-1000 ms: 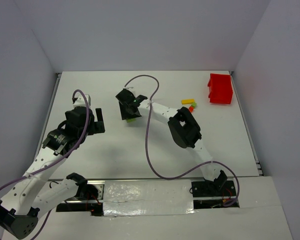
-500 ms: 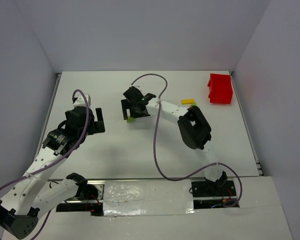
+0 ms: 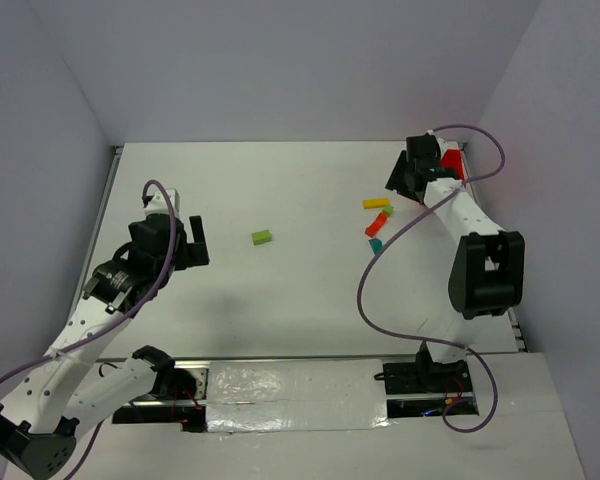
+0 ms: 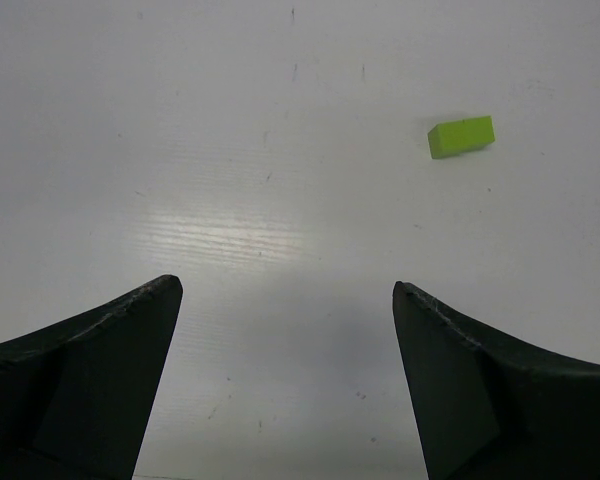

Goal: Build the wood block tower

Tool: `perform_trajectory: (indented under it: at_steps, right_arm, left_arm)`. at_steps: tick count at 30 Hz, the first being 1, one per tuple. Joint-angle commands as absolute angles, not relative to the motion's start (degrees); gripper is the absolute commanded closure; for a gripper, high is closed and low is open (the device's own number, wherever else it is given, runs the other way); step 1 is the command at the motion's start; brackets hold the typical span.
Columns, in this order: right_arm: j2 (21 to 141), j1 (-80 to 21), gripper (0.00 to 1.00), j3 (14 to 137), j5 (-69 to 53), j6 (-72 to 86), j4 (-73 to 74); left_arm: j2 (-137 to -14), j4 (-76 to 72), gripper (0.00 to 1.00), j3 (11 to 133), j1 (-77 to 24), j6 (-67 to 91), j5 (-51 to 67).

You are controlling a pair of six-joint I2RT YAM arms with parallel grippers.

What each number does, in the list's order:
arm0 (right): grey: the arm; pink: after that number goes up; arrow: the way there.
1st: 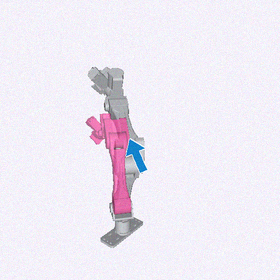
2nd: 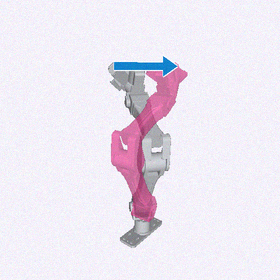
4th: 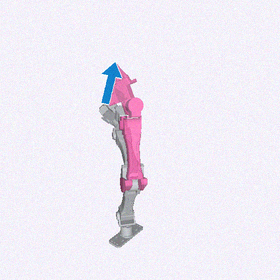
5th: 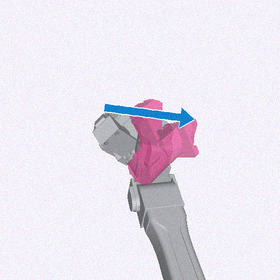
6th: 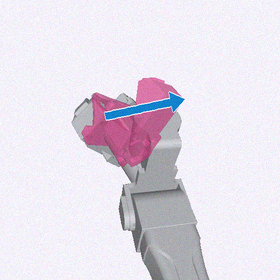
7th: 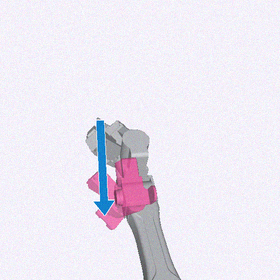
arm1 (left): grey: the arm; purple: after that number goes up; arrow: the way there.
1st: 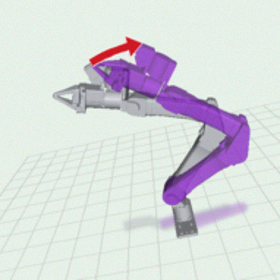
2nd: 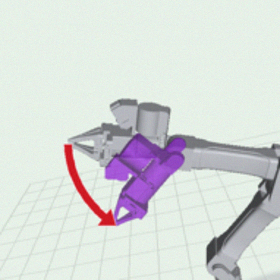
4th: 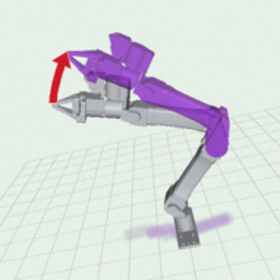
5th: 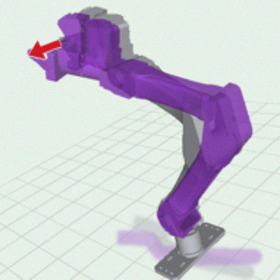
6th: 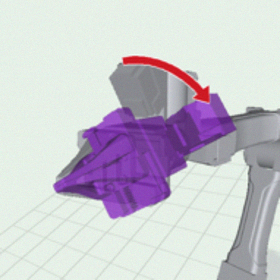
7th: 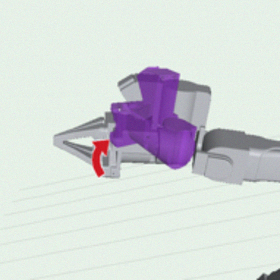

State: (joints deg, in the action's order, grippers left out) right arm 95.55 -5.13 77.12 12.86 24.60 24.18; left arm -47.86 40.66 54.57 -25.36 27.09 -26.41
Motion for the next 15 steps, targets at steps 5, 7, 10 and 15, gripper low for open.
perform_trajectory:
  at_steps: [5,7,10,15]
  right_arm:
    - [104.8,-4.8,0.33,84.6,12.3,22.0,27.9]
    - [107.6,-4.7,0.33,86.2,13.2,21.9,28.9]
    - [110.4,-4.5,0.33,87.7,12.4,21.7,29.3]
    - [115.0,-4.4,0.35,90.6,11.6,21.6,30.8]
  left_arm:
    - [-47.8,38.9,0.01,54.5,-24.9,26.2,-26.5]
    - [-47.8,38.9,0.01,54.4,-25.0,26.3,-26.5]
    - [-47.9,38.9,0.00,54.4,-25.0,26.2,-26.5]
    - [-47.9,38.8,0.01,54.4,-25.0,26.2,-26.4]
